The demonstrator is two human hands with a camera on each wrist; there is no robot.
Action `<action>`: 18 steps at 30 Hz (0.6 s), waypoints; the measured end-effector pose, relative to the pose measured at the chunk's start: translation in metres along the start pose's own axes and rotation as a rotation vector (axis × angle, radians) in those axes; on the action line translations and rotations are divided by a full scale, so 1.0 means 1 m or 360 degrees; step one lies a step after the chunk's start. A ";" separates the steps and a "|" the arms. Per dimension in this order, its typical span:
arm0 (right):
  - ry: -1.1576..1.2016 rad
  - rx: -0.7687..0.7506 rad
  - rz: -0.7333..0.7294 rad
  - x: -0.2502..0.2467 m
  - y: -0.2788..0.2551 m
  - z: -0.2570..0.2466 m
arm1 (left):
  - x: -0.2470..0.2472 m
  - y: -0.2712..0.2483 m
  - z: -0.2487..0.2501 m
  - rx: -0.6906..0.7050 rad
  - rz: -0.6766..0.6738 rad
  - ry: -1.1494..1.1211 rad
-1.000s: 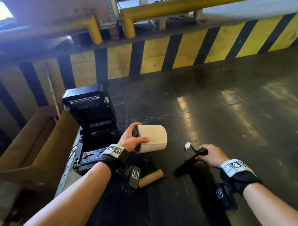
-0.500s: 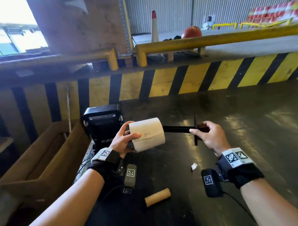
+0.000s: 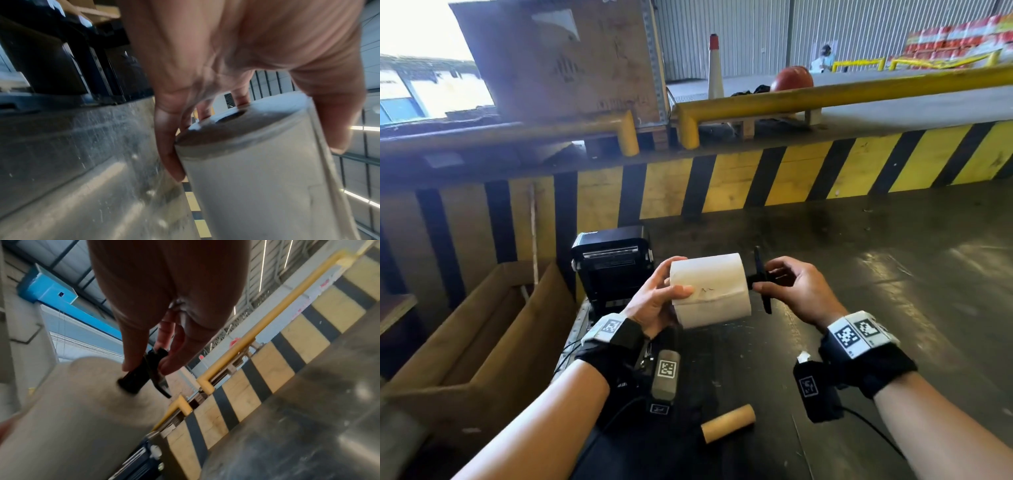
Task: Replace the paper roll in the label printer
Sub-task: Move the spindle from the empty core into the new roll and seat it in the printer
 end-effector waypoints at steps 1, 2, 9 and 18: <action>0.0122 0.0004 -0.0040 0.007 -0.002 -0.003 | 0.003 0.001 0.000 0.0007 -0.0012 -0.0012; 0.0268 0.0010 -0.0058 0.014 -0.004 -0.007 | 0.005 0.002 0.000 0.0017 -0.0021 -0.0023; 0.0598 0.0221 -0.0048 0.027 -0.012 -0.007 | 0.004 0.000 -0.003 0.0014 -0.0094 -0.0039; 0.0871 0.0723 -0.0336 0.054 -0.029 -0.025 | 0.007 -0.011 -0.015 -0.0048 -0.0012 -0.0007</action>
Point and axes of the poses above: each hand's wrist, its own y-axis towards the middle knuckle, its own x-axis out of the palm, z = x × y, the point moved 3 cm from there along y, towards the middle knuckle, and after that the axes turned 3 degrees about -x, right-handed, at the moved point
